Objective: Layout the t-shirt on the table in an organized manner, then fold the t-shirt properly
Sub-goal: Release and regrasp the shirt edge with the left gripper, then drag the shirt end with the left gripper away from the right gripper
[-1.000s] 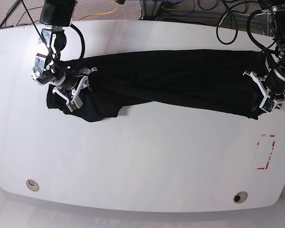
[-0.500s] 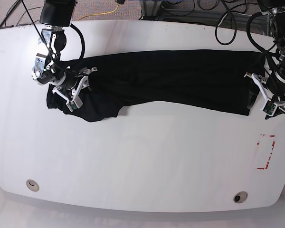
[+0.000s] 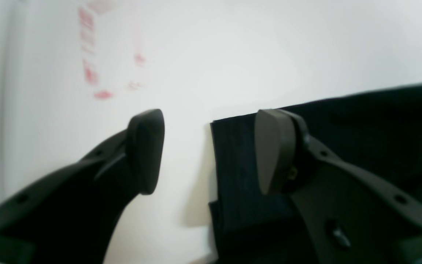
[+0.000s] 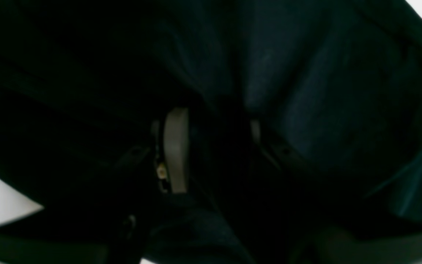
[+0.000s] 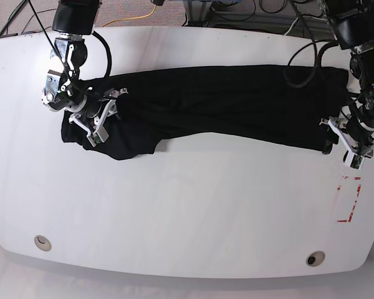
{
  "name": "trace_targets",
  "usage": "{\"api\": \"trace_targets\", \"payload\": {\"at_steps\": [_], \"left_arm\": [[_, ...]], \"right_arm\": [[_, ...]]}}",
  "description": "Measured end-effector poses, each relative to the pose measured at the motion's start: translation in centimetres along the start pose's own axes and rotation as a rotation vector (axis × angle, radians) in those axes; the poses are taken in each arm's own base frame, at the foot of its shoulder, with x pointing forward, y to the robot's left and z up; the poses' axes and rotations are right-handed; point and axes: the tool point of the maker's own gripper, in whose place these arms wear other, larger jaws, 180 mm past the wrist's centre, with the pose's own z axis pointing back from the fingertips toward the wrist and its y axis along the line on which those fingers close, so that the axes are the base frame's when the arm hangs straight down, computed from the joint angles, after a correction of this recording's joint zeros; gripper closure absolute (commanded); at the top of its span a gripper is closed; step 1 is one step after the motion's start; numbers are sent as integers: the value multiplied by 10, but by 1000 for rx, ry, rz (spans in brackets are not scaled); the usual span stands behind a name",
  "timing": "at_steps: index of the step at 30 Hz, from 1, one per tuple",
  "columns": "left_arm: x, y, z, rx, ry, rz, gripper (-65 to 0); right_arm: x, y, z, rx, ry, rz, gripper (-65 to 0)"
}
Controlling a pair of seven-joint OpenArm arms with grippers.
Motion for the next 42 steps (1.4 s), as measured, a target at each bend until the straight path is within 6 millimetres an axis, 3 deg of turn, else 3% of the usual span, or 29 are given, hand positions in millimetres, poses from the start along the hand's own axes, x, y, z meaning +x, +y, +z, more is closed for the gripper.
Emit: {"api": "trace_targets", "payload": {"at_steps": [4,9,16,28,33,42], "left_arm": [[-15,7,-19,-9,55,83,-364],[-19,4,-37,-46,82,131,-369],[-15,-8,-54,-93,85,172,-444],[-21,-21,-60,-123,112,156,-460],[-36,-26,-57,-136,146,136,-460],[-43,-28,-53,-139,131,147,-460]], "right_arm": [[0,2,-1,3,0,-2,-193],[2,5,-3,9,-8,-6,-193],[2,5,-3,10,-10,-7,-193],[3,5,-3,9,-11,-7,-193],[3,5,-3,9,-11,-7,-193],[3,5,-3,10,-12,-8,-193]]}}
